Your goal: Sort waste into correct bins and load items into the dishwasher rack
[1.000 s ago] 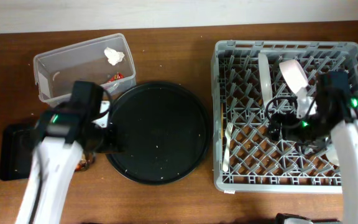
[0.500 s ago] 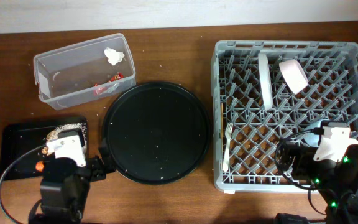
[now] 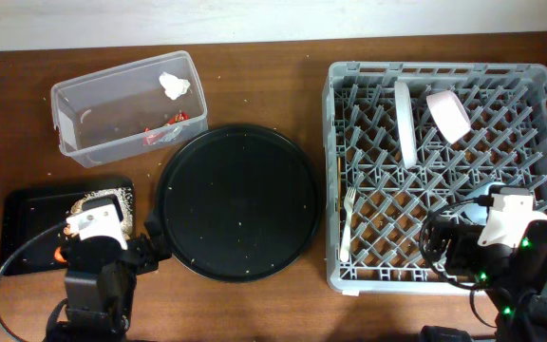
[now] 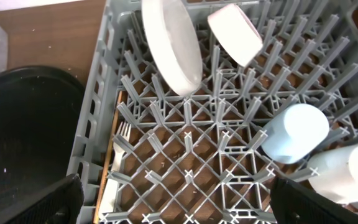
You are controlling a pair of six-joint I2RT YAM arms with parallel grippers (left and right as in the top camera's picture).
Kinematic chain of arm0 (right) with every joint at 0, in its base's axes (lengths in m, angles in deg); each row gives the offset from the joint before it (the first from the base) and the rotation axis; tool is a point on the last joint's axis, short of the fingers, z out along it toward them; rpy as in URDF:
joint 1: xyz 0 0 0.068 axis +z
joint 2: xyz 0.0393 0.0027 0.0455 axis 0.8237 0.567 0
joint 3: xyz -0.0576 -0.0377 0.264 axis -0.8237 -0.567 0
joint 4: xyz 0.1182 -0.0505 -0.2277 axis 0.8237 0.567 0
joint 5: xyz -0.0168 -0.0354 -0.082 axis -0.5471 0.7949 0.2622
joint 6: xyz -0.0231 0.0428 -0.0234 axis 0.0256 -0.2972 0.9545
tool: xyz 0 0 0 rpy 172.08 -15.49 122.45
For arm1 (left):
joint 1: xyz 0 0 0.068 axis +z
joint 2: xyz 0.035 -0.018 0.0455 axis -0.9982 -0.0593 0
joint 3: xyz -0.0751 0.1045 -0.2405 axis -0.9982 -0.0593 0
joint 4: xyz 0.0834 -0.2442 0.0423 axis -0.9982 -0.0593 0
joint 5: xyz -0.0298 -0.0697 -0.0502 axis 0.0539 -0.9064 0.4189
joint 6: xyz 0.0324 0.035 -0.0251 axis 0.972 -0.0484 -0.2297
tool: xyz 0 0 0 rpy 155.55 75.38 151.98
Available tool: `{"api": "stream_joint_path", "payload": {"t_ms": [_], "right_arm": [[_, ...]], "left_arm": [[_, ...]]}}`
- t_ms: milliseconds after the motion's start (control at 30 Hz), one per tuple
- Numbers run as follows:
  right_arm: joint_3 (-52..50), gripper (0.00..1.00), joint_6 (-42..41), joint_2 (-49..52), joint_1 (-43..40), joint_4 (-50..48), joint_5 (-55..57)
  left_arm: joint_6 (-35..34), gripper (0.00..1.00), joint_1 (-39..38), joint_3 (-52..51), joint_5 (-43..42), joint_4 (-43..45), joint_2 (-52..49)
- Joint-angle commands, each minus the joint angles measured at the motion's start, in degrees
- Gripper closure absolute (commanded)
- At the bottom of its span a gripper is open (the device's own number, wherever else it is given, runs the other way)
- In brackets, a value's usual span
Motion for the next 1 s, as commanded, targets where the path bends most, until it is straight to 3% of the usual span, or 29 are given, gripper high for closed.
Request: {"api": "stream_joint_path", "payload": {"t_ms": [0, 133, 533, 833, 967], "right_arm": [[-0.3, 0.02, 0.0, 0.1, 6.2, -0.1, 0.2], [-0.3, 0.02, 0.0, 0.2, 11.2, -0.1, 0.2], [-2.2, 0.02, 0.0, -6.8, 10.9, -1.2, 1.7], [-28.3, 0.02, 0.0, -29.6, 10.8, -24.3, 2.7], [-37.4, 0.02, 0.0, -34.9, 10.9, -35.2, 2.7]], "left_arm": [[-0.5, 0.01, 0.2, 0.0, 1.0, 0.1, 0.0], [-0.5, 0.01, 0.2, 0.0, 1.0, 0.1, 0.0], [-0.5, 0.01, 0.2, 0.0, 1.0, 0.1, 0.0], [-0.5, 0.01, 0.2, 0.0, 1.0, 0.1, 0.0], [-0.5, 0.01, 0.2, 0.0, 1.0, 0.1, 0.0]]}}
